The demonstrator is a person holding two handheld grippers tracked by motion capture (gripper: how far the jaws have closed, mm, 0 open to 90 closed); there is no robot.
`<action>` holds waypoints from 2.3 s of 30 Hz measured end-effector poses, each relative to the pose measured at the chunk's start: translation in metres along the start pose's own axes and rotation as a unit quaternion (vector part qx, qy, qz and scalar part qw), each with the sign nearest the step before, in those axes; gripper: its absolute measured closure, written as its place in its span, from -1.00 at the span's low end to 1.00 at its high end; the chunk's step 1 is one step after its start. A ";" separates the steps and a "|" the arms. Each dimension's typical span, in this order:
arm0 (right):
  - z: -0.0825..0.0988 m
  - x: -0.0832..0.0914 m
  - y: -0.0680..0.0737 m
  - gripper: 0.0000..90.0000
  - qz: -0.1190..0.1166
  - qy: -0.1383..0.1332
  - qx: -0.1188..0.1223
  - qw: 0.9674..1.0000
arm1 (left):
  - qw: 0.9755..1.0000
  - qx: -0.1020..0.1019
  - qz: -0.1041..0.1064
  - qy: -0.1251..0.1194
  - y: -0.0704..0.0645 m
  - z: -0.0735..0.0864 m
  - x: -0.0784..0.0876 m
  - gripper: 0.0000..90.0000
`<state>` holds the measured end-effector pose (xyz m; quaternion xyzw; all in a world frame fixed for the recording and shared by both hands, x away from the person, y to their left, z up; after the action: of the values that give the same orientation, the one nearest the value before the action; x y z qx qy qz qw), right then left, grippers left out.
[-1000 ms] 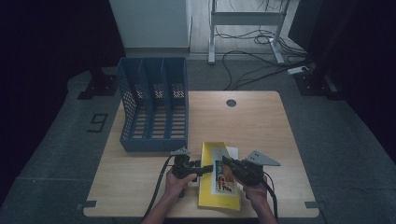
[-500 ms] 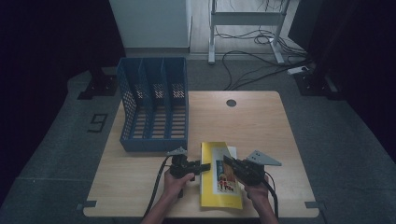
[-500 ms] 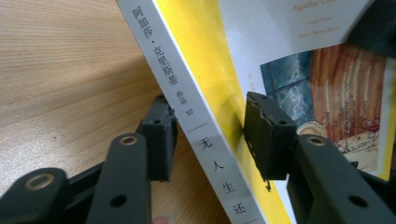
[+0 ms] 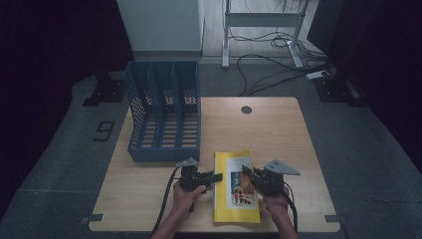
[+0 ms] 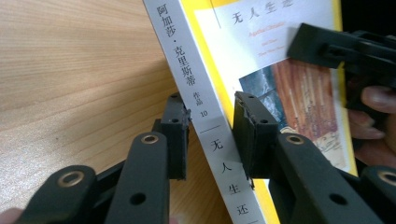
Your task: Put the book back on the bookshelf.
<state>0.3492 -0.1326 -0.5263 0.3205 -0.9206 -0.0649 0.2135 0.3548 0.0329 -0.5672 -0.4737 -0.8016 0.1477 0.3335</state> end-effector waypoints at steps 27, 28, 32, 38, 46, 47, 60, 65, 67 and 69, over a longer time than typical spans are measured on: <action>0.006 -0.005 -0.007 -0.07 -0.010 0.023 -0.040 0.999 | 0.998 -0.050 -0.011 -0.041 -0.023 -0.014 0.028 0.62; 0.006 -0.005 -0.007 -0.07 -0.010 0.023 -0.040 0.999 | 0.998 -0.050 -0.011 -0.041 -0.023 -0.014 0.028 0.62; 0.007 -0.006 -0.012 -0.18 0.006 0.028 -0.051 0.998 | 0.998 -0.052 -0.010 -0.041 -0.024 -0.014 0.030 0.62; 0.010 -0.009 -0.016 -0.30 0.014 0.032 -0.070 0.997 | 0.997 -0.058 -0.008 -0.046 -0.028 -0.015 0.033 0.63; 0.009 -0.011 -0.010 -0.46 -0.015 0.034 -0.083 0.996 | 0.996 -0.070 0.000 -0.049 -0.037 -0.017 0.036 0.64; 0.009 -0.013 -0.008 -0.52 -0.020 0.032 -0.085 0.996 | 0.996 -0.071 0.000 -0.048 -0.037 -0.017 0.036 0.64; 0.013 -0.018 -0.008 -0.72 -0.025 0.047 -0.089 0.995 | 0.996 -0.078 0.012 -0.052 -0.042 -0.017 0.036 0.64; 0.015 -0.021 -0.004 -0.73 -0.043 0.051 -0.091 0.994 | 0.996 -0.077 0.013 -0.051 -0.042 -0.016 0.036 0.64; 0.014 -0.020 -0.004 -0.73 -0.044 0.049 -0.088 0.994 | 0.996 -0.077 0.014 -0.051 -0.042 -0.016 0.036 0.64; 0.013 -0.019 -0.003 -0.72 -0.042 0.047 -0.088 0.994 | 0.996 -0.074 0.019 -0.052 -0.043 -0.017 0.037 0.64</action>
<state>0.3586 -0.1240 -0.5454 0.3415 -0.8859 -0.1395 0.2811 0.3256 0.0413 -0.5168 -0.5036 -0.8177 0.1185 0.2524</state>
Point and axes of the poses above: each handheld gripper's, and its own axes: x roughly backward along the jaws, z roughly out of its underside, y roughly to its left, the point moved 8 cm from there along -x, roughly forward along the jaws, and after that the axes turned 1 degree about -x, right-handed, at the moved point
